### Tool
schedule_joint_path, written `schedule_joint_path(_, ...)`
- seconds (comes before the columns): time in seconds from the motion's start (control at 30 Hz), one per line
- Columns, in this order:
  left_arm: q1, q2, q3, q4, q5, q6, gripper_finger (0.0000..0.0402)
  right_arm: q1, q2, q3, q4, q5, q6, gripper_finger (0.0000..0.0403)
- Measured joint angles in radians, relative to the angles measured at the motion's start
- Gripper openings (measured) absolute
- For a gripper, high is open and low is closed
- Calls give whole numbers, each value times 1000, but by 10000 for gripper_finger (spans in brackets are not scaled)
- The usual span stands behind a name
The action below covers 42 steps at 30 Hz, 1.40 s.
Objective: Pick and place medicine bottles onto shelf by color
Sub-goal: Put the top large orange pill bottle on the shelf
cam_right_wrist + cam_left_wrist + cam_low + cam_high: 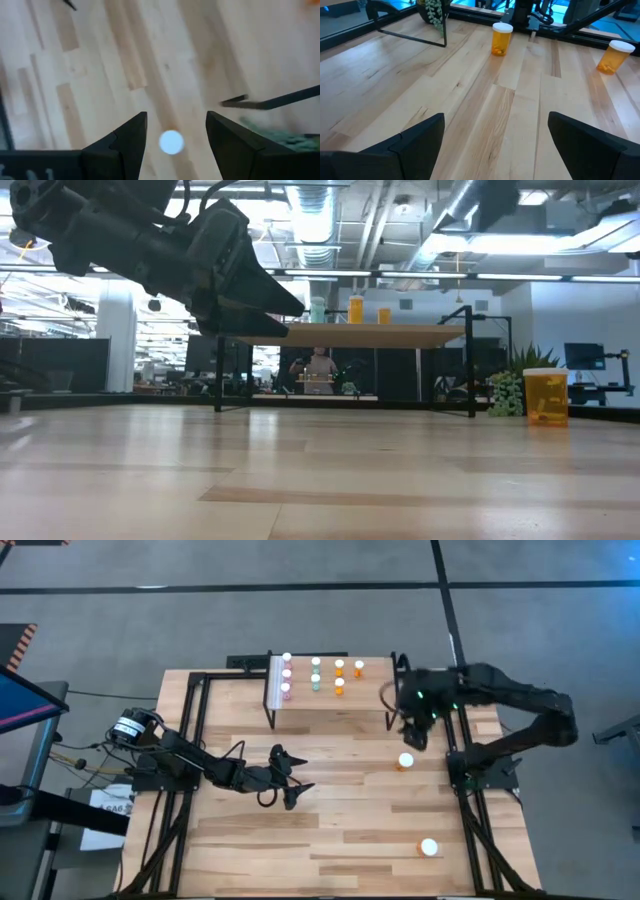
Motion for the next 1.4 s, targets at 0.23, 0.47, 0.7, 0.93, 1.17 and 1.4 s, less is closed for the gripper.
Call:
schedule_joint_path(0.23, 0, 0, 0, 0, 0, 0, 344, 169, -178, -328, 185, 13, 162, 225)
schedule_joint_path(0.47, 0, 0, 0, 0, 0, 0, 344, 241, -203, -553, 225, 50, 261, 227)
schedule_joint_path(0.7, 0, 0, 0, 0, 0, 0, 344, 217, -167, -692, 263, 65, 341, 241)
schedule_joint_path(0.93, 0, 0, 0, -19, 0, -5, 344, 156, -167, -720, 332, 68, 301, 275)
schedule_joint_path(1.17, 0, 1, 0, -23, 0, -7, 344, 96, -167, -720, 379, 71, 274, 318)
schedule_joint_path(1.4, 0, 1, 0, -23, 0, -9, 344, 84, -166, -762, 419, 72, 269, 351)
